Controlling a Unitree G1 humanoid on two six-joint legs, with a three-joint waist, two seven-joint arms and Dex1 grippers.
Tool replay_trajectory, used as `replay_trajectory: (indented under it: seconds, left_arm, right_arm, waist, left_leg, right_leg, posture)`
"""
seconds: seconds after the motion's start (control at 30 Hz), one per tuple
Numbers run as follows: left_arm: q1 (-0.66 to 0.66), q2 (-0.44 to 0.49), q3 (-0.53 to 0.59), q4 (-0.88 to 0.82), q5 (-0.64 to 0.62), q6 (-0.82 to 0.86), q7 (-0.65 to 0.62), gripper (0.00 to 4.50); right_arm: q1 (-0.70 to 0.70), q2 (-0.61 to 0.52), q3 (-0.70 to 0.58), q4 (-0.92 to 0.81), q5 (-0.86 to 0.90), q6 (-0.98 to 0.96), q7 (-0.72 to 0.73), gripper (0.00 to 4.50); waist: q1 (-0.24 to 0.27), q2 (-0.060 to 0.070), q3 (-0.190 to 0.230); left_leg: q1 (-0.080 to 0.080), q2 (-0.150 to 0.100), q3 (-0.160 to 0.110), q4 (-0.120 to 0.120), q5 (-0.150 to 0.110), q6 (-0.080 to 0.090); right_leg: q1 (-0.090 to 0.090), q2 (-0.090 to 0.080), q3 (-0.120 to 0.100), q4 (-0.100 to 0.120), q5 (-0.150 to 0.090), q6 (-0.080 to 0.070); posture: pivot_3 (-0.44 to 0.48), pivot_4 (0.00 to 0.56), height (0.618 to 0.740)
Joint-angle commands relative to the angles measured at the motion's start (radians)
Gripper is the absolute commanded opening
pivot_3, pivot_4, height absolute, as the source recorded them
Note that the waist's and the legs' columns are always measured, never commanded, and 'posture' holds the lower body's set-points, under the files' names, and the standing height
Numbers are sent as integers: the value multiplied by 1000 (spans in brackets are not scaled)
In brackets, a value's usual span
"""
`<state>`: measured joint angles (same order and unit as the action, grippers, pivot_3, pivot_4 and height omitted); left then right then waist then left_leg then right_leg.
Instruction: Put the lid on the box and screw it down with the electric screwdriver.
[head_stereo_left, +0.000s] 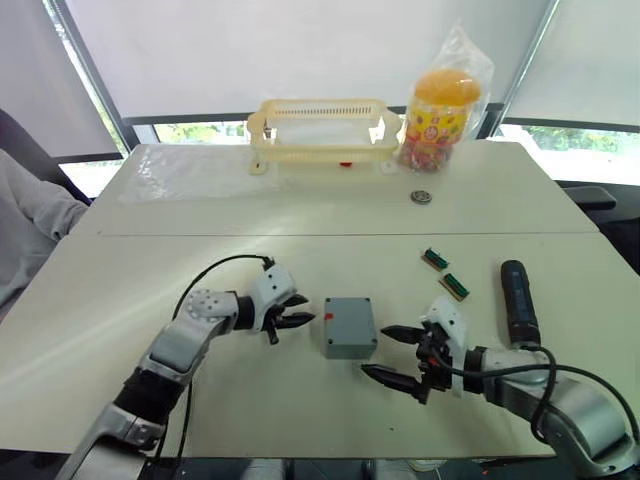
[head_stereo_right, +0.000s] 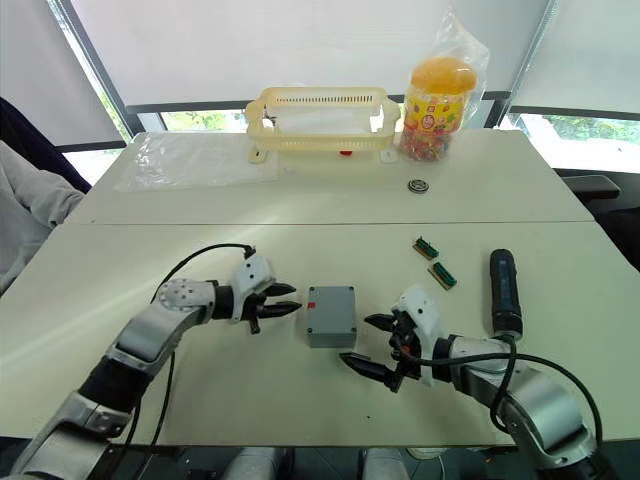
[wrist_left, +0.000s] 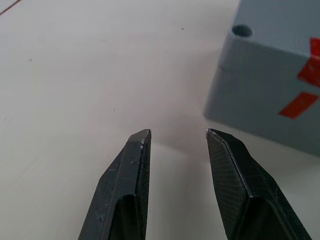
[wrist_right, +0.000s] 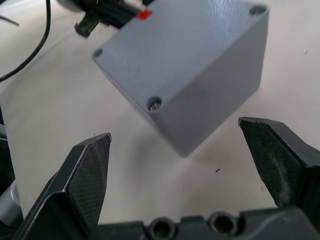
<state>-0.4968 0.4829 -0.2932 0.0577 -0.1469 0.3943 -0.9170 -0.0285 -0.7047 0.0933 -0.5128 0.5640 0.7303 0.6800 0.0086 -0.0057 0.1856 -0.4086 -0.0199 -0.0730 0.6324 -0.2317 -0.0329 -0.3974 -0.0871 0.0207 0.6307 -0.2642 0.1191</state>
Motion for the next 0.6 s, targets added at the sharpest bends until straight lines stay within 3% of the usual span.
replay_trajectory:
  seconds: [0.03, 0.23, 0.47, 0.6]
  left_arm:
    - [-37, -17, -15, 38, 25, -49, -15, 1752]
    - [-94, -67, -51, 153, 73, -118, -31, 1752]
    - [-227, -195, -35, 386, 111, -174, 29, 1752]
    - [-256, -200, -26, 477, 141, -235, 42, 1752]
  right_arm:
    - [-23, 14, 18, -20, 0, 13, 5, 4466]
    - [-40, 45, 55, -38, 13, 65, -6, 4466]
    - [-91, 126, 110, -81, 25, 139, -45, 4466]
    - [-93, 88, 96, -114, -2, 159, -52, 4466]
  waist:
    - [-2, 0, 0]
    - [1, 0, 0]
    - [2, 0, 0]
    - [1, 0, 0]
  left_leg:
    - [0, 0, 0, 0, 0, 0]
    - [0, 0, 0, 0, 0, 0]
    - [0, 0, -2, 2, 0, 0]
    - [0, 0, -2, 2, 0, 0]
  right_leg:
    - [0, 0, 0, 0, 0, 0]
    - [0, 0, 0, 0, 0, 0]
    - [2, 0, -2, 0, 0, 1]
    - [1, 0, -2, 1, 1, 2]
  posture:
    - [0, 150, 740]
    - [0, 150, 740]
    - [0, 150, 740]
    - [0, 150, 740]
